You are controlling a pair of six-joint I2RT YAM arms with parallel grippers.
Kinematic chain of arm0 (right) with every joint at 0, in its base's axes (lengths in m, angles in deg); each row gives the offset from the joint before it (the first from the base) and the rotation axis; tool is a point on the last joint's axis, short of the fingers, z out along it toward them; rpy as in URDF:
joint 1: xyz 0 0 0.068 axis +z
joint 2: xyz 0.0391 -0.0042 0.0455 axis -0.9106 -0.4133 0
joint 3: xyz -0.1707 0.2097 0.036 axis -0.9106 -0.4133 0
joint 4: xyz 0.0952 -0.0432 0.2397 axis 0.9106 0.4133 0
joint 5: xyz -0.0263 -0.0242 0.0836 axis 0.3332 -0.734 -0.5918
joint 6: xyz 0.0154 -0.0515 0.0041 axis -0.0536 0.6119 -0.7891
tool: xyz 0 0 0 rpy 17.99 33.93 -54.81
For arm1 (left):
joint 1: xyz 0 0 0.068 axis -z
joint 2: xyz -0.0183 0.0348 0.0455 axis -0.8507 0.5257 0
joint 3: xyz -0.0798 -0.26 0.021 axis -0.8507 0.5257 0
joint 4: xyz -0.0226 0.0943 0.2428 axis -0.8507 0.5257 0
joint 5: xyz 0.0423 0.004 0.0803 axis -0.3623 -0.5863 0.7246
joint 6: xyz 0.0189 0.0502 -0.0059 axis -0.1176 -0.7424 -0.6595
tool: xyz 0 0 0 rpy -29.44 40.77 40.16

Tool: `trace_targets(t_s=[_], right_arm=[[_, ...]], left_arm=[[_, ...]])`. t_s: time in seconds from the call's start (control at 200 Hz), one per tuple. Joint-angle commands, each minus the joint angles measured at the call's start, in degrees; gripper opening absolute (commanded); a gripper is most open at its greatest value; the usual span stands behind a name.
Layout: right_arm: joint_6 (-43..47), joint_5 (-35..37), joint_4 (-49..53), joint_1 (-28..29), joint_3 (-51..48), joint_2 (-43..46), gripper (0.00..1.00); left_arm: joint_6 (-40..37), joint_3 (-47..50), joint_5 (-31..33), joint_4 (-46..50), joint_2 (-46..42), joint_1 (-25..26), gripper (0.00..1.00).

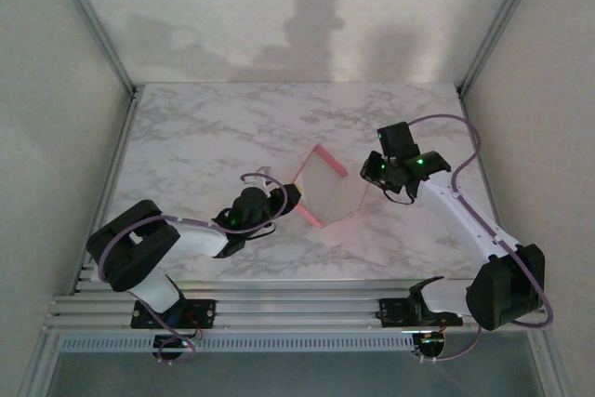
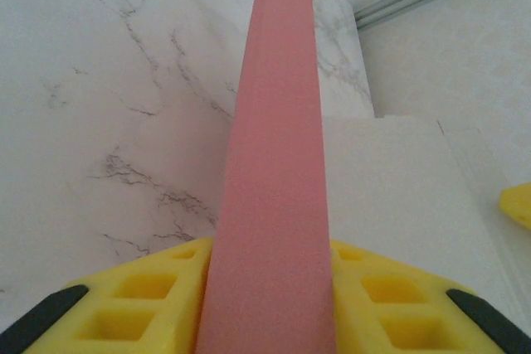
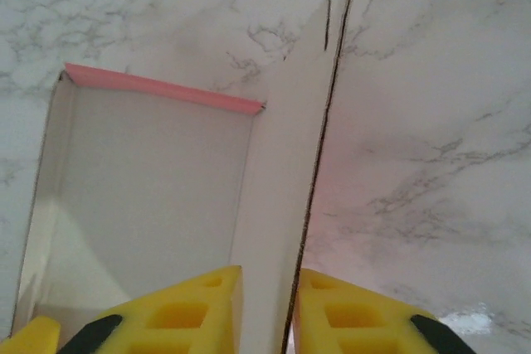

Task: Fold the paper box

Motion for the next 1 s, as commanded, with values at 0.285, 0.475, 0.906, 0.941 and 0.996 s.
trace_targets(t_s=[0.285,0.475,0.906,0.941,0.996], right_arm=[[15.04,-6.37,-7.98,0.36,3.78,-6.01,0.03],[31.37,-15.7,-5.38,0.4,12.19,-10.97,0.04],[43.67,-29.69,2.16,1.73,22.96,-19.29,0.07],[44.13,-30.23,2.98,1.7,23.31,-19.56,0.07],[45.04,-30.94,4.44,1.68,23.76,-19.86,0.07]], left_arm=[[-1.87,1.29,-5.0,-0.89,-5.24,-1.13,0.6],[-9.84,2.3,-24.22,5.1,-14.19,-9.43,0.76],[-40.15,-18.34,-44.82,37.59,-18.7,-25.63,0.81],[-41.27,-19.67,-46.72,37.4,-16.22,-26.69,0.81],[-42.87,-22.2,-51.44,37.53,-11.71,-28.11,0.81]])
